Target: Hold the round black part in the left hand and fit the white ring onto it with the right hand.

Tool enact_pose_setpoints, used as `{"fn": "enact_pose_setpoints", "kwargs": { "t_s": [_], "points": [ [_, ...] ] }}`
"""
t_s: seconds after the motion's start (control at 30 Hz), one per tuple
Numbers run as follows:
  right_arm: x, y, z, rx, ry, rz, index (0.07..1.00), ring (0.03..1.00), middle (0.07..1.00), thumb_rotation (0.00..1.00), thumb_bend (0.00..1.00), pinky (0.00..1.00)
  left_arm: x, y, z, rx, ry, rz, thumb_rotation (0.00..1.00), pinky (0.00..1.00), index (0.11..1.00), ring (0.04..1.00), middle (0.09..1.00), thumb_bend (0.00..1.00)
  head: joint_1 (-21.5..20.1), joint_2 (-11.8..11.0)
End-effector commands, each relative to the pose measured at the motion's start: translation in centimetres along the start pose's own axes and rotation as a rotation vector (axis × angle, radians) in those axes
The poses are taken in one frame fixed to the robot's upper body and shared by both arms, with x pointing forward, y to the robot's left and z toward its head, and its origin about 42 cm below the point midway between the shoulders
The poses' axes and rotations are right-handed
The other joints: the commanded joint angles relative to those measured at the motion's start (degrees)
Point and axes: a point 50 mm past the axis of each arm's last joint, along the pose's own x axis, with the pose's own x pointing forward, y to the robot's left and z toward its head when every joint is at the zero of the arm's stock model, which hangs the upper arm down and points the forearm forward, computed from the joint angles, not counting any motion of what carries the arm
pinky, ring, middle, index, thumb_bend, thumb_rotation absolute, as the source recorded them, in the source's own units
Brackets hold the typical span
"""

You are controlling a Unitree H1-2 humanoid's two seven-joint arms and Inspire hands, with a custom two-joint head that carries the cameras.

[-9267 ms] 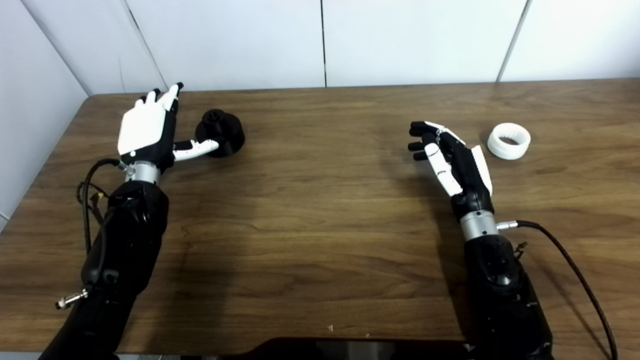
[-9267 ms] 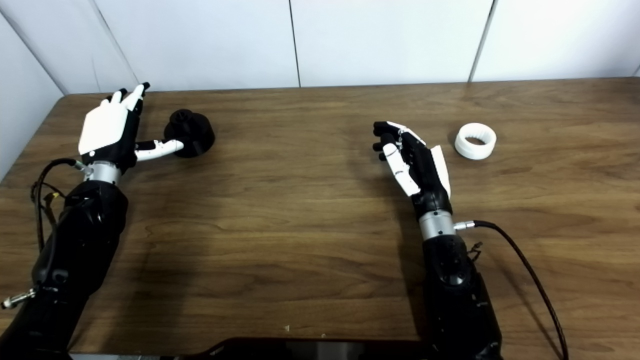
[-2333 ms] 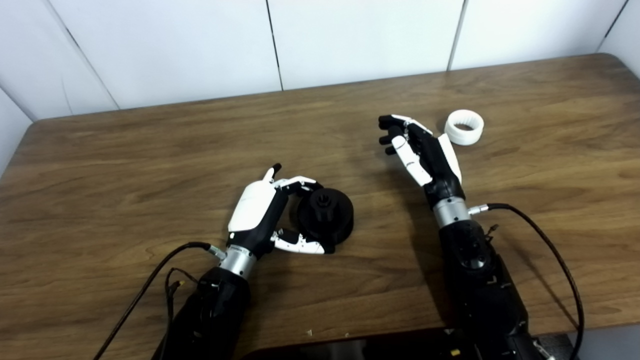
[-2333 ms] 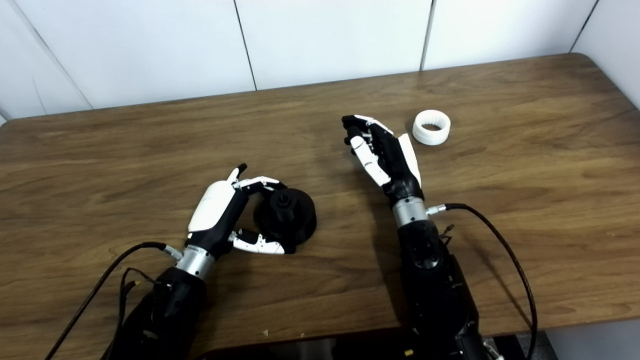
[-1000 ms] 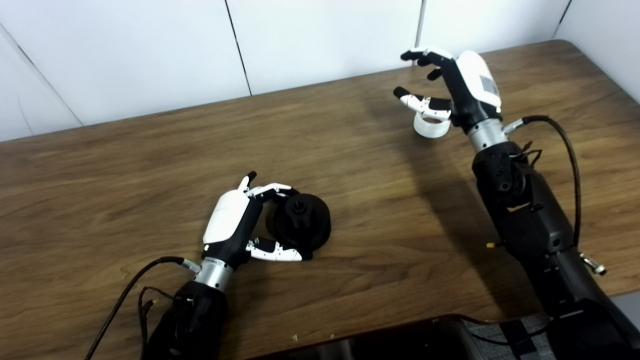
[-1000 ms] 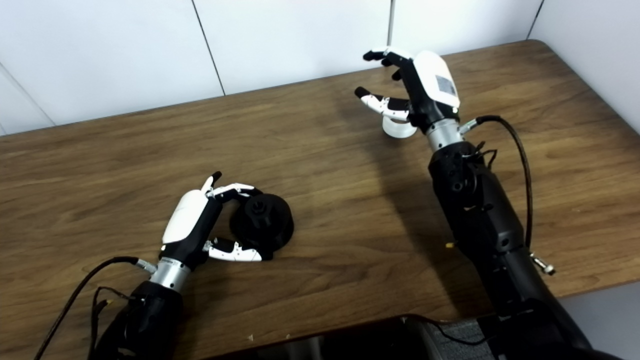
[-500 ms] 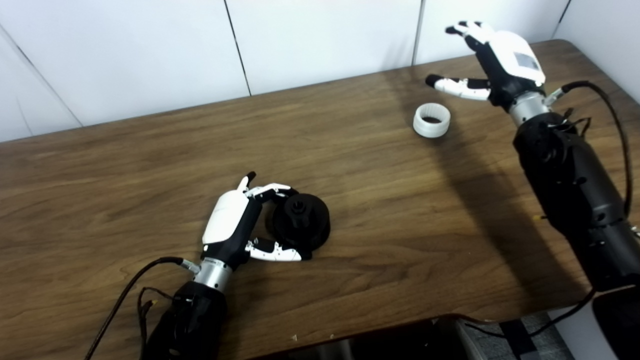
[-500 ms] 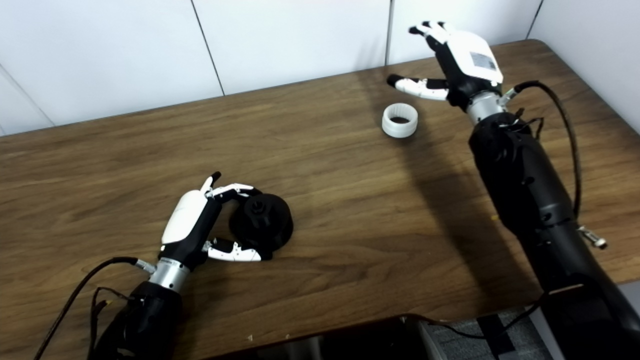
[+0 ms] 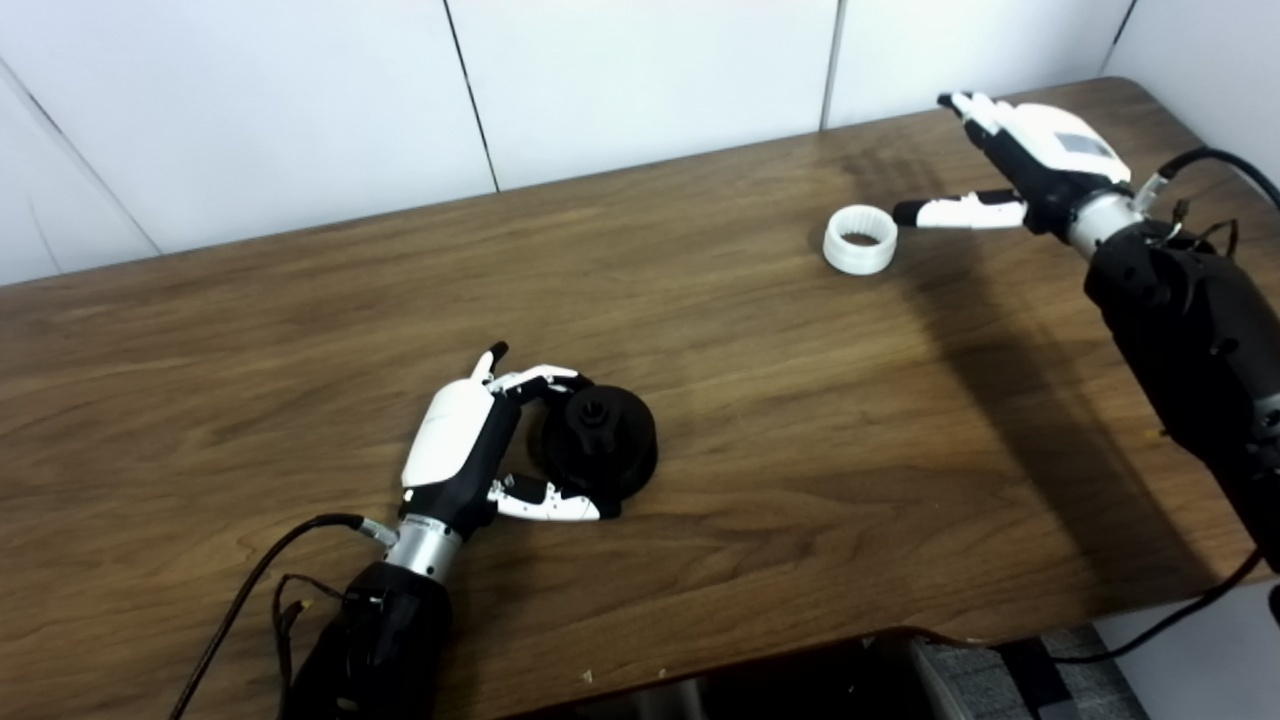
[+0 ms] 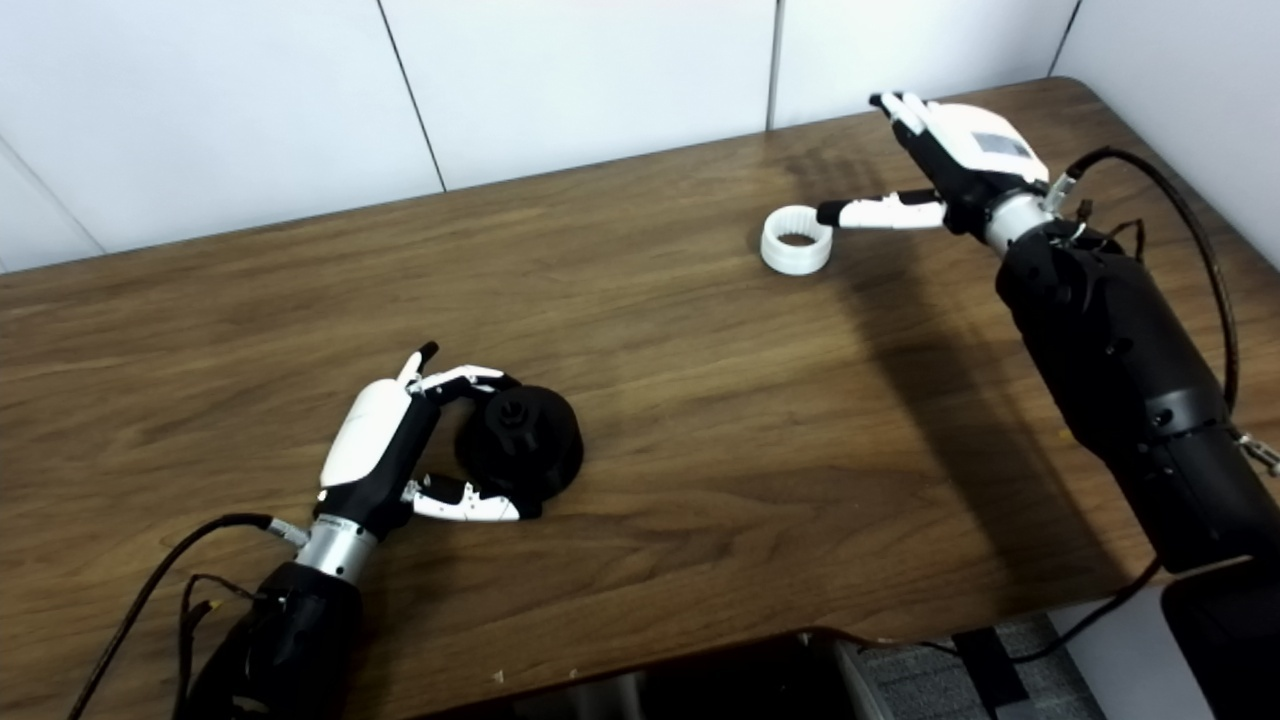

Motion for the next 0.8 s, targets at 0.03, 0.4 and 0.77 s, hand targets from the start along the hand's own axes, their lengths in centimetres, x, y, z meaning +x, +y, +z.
{"fn": "enact_pose_setpoints", "kwargs": {
  "t_s": [0.03,0.4,0.77],
  "points": [
    [0.4,-2.2,0.3,-0.012,-0.029,-0.02,1.0,1.0,0.993,0.87,1.0,1.0,-0.3,-0.3,-0.1,0.008,-0.002,-0.033,0.28,1.0,0.654,0.721,0.62,1.0,0.25,-0.01],
    [0.6,-0.4,1.0,0.006,-0.029,0.057,0.979,1.0,0.962,0.77,1.0,1.0,-0.2,-0.2,-0.2,0.009,-0.002,-0.025,0.29,1.0,0.647,0.719,0.621,1.0,0.63,0.29],
    [1.3,1.0,2.4,0.012,-0.041,0.102,0.978,1.0,0.967,0.65,1.0,1.0,-0.1,-0.2,-0.1,0.006,0.005,-0.029,0.29,1.0,0.655,0.722,0.631,1.0,1.17,0.38]
  ]
}}
